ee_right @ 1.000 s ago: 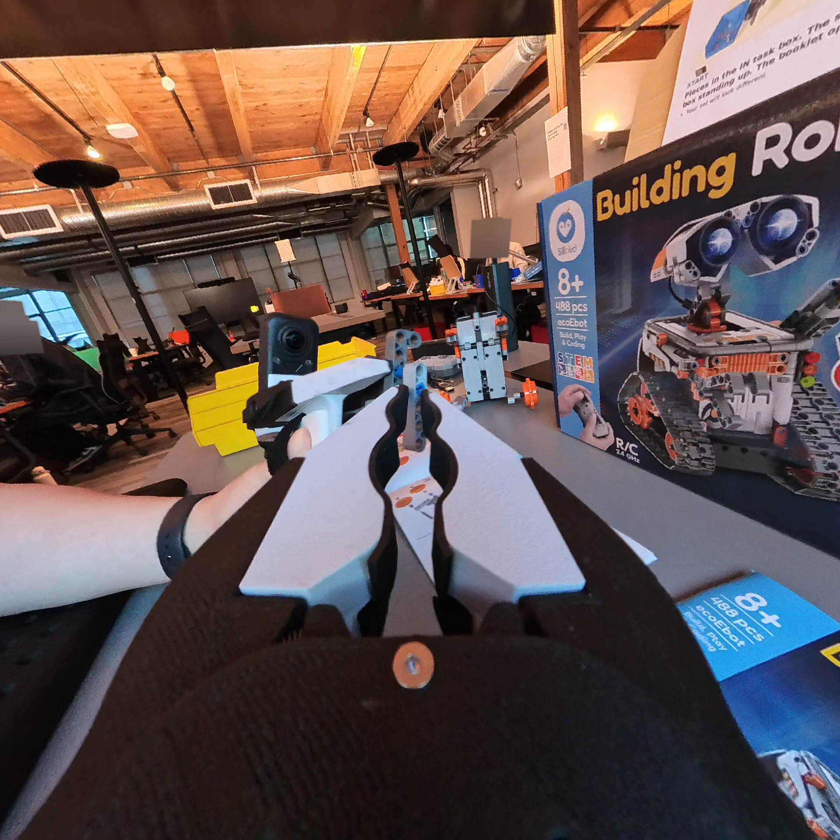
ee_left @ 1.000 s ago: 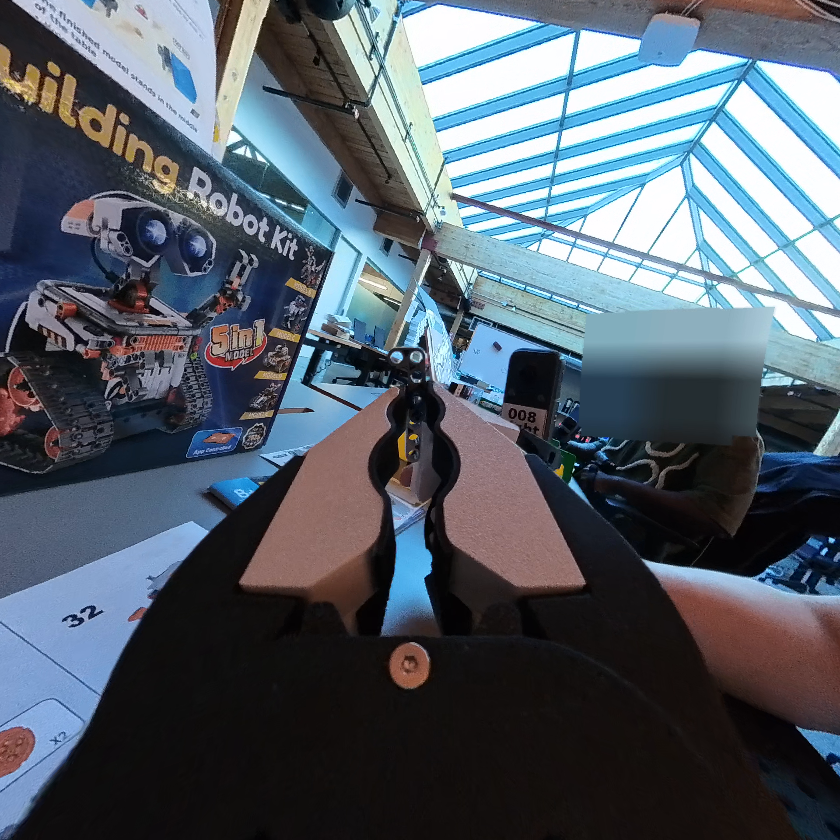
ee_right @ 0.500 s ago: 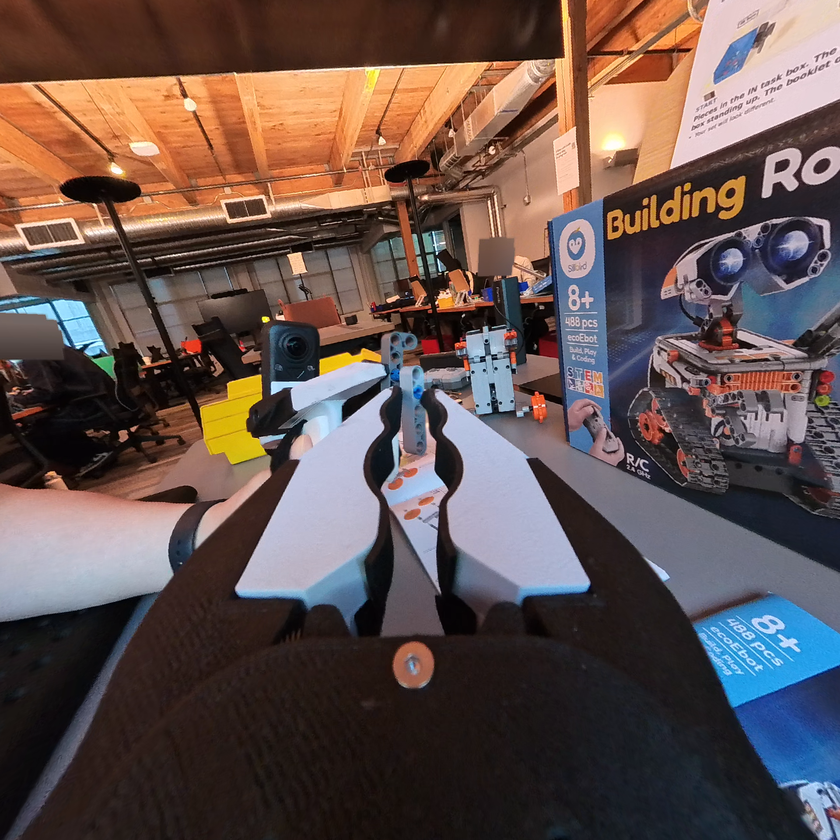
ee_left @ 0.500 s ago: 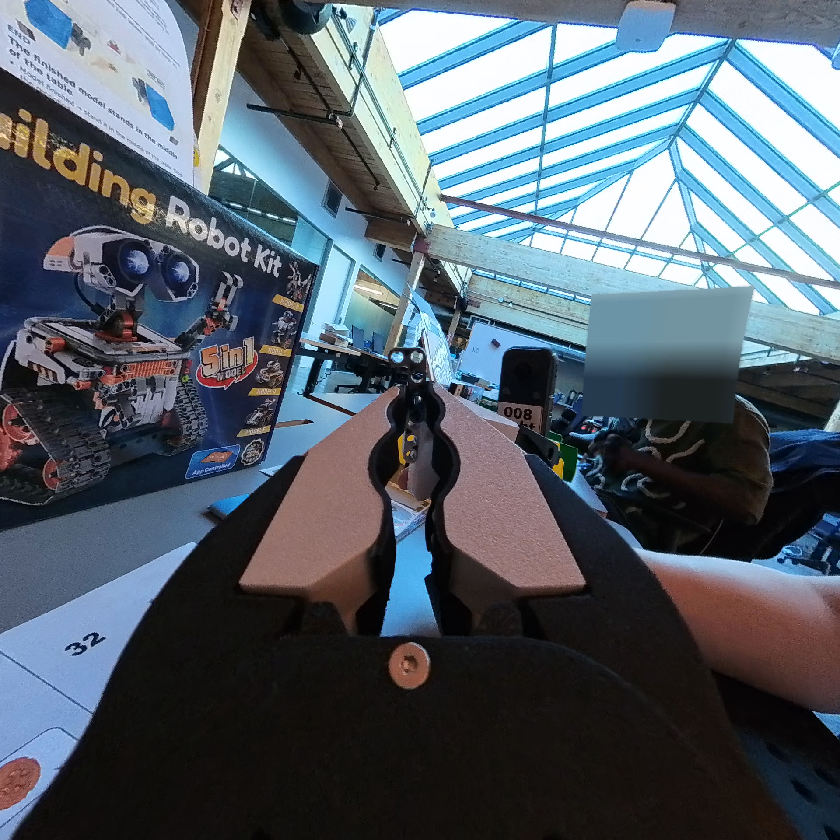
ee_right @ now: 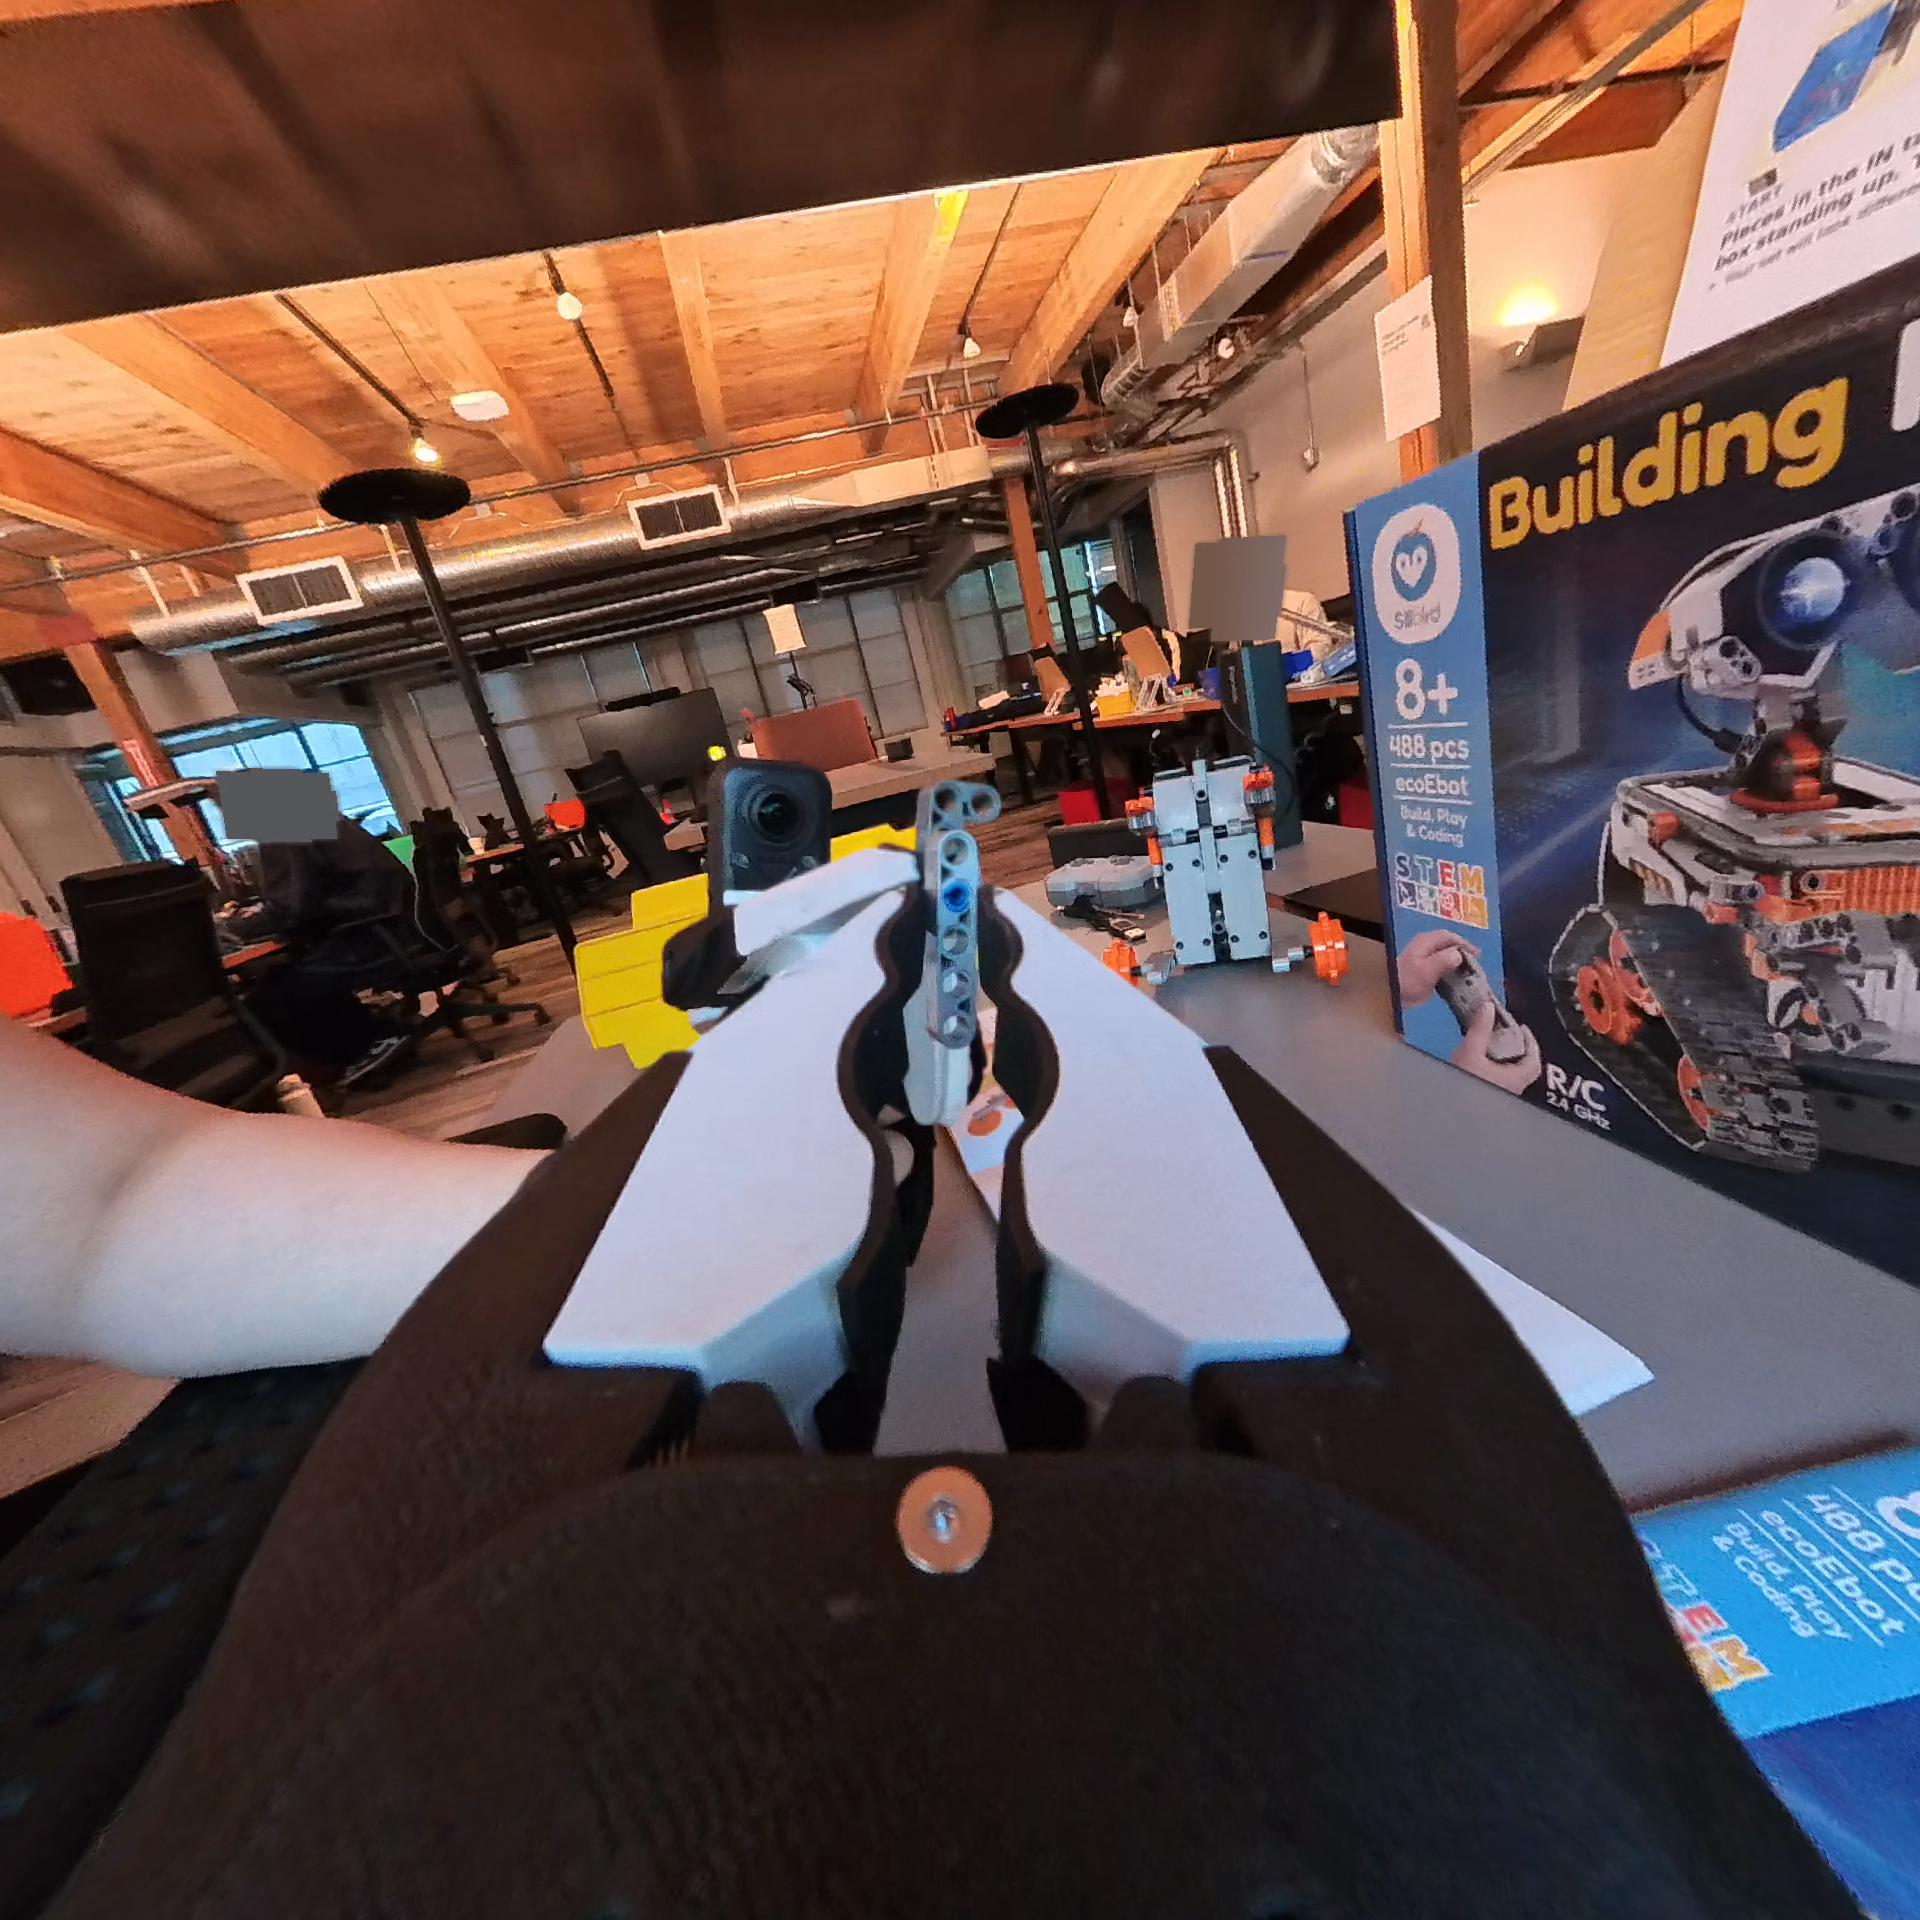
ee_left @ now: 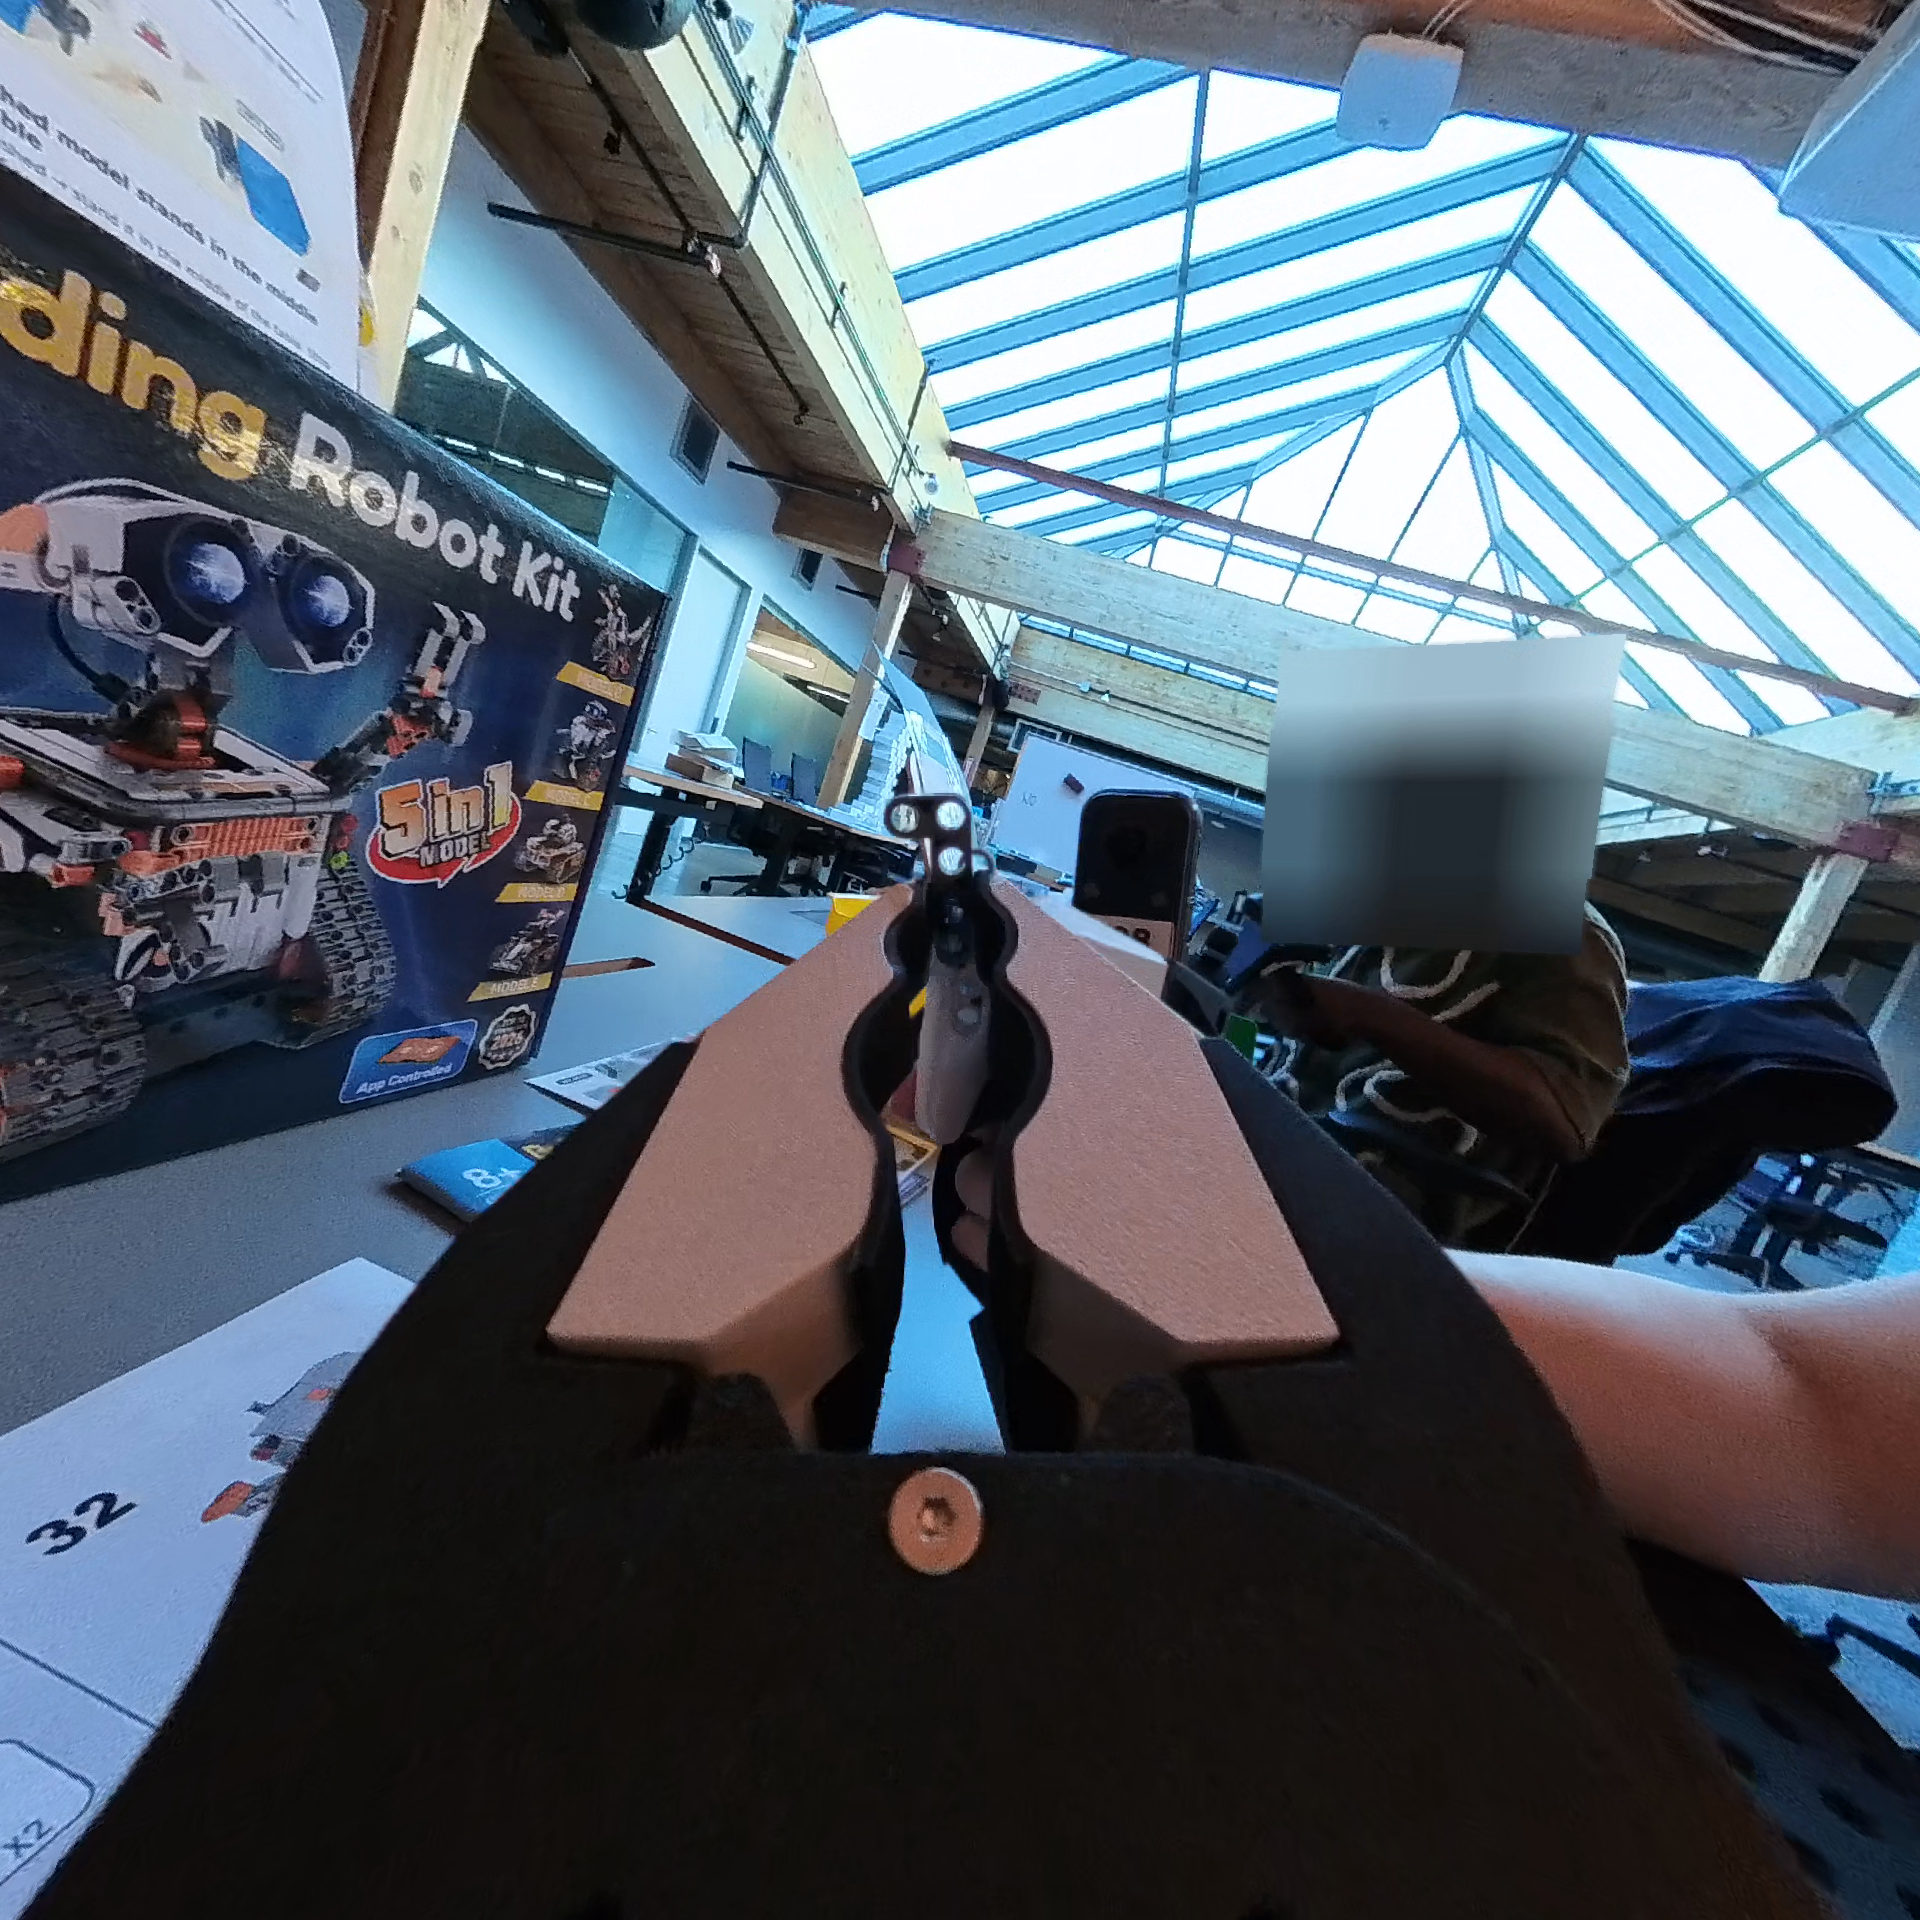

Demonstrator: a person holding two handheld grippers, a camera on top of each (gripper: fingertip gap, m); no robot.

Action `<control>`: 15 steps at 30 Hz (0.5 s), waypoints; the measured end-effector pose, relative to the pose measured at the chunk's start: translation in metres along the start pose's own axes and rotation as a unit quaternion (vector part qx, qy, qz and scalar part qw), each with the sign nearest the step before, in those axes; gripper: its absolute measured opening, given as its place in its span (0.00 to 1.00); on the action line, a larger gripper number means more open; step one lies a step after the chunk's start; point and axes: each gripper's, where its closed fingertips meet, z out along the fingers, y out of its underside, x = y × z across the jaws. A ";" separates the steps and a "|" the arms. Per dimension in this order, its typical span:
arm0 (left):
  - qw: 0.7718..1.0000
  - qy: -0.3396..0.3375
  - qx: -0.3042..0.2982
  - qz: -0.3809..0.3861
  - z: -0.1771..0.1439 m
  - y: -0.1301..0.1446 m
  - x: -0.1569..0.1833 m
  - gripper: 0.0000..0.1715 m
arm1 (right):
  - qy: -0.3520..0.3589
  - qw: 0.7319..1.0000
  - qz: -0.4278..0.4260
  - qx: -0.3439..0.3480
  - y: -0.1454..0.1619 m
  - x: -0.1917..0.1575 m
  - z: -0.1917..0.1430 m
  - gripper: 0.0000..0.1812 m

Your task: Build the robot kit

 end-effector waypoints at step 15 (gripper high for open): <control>0.995 0.042 0.011 -0.095 0.001 0.004 0.002 0.02 | -0.058 0.992 0.110 -0.024 0.005 -0.003 -0.003 0.03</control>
